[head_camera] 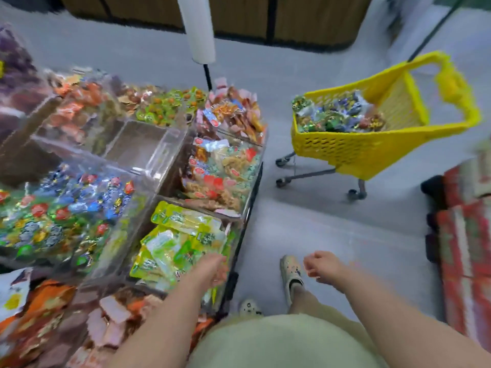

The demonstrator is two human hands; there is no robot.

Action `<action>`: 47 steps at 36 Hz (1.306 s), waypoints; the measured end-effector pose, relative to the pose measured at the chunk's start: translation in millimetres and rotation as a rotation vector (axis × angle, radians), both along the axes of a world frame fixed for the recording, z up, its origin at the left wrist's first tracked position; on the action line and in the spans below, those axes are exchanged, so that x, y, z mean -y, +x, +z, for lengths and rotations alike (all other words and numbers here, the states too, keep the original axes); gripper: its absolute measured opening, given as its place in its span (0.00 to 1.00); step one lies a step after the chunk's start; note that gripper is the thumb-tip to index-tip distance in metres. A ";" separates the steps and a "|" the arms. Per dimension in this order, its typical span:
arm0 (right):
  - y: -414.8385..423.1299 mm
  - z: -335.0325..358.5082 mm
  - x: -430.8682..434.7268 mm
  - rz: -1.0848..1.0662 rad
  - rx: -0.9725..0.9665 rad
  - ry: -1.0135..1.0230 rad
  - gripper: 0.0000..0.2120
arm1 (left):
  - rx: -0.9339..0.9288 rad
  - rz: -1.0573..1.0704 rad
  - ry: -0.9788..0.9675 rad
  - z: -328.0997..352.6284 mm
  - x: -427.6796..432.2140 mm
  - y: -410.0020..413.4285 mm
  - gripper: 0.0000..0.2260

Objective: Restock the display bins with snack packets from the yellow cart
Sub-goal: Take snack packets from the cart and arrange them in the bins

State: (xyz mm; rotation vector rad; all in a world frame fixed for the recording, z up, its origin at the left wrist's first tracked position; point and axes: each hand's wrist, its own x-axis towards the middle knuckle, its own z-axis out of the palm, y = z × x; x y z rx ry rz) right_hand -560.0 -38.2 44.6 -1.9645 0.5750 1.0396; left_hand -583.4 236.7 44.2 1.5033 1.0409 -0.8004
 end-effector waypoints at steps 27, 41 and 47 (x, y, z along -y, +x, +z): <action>97.0 -9.9 254.4 -0.437 -0.135 -0.006 0.08 | -0.052 -0.504 0.139 -25.0 192.2 113.9 0.10; 192.1 -36.1 246.2 -0.324 -0.281 -0.121 0.12 | -0.059 -0.768 0.188 -37.3 187.1 311.9 0.12; 272.0 -27.4 232.5 -0.364 -0.221 -0.081 0.12 | 0.010 -0.881 0.286 -24.8 186.1 417.5 0.09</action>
